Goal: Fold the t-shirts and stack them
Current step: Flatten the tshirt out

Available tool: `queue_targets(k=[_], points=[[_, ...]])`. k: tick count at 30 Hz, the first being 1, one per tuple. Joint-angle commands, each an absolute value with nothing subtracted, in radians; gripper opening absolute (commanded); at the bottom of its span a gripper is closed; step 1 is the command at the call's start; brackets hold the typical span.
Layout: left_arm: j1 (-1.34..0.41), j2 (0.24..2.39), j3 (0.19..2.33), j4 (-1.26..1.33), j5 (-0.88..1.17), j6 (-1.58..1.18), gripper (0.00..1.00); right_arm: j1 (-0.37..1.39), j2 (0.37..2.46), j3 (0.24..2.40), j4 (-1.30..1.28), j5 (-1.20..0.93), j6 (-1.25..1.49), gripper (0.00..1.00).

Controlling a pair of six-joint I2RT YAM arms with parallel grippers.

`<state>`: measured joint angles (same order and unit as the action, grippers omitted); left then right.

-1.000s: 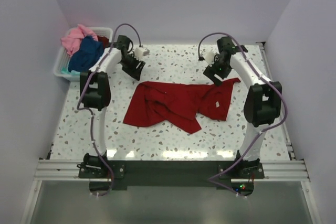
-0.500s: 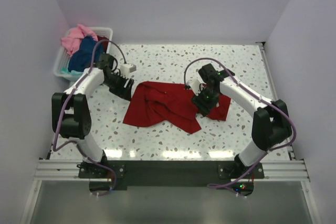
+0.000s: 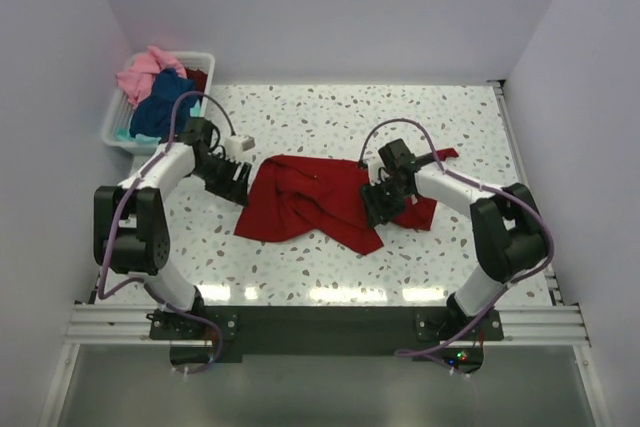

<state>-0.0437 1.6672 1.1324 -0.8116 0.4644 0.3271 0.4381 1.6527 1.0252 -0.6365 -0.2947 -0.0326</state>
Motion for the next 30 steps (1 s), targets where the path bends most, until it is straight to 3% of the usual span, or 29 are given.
queue_targets(k=[1,10,22,30], points=[[-0.028,1.617,1.134,-0.775,0.485,0.319,0.65,0.437,1.702,1.006,-0.485,-0.351,0.072,0.49],[0.0,1.6,1.146,-0.807,0.474,0.347,0.65,0.436,1.759,1.028,-0.416,-0.414,0.106,0.48],[0.032,1.598,1.12,-0.799,0.486,0.35,0.65,0.437,1.623,1.035,-0.549,-0.374,0.078,0.47],[0.034,1.621,1.124,-0.79,0.505,0.342,0.65,0.437,1.638,1.048,-0.555,-0.38,0.063,0.47]])
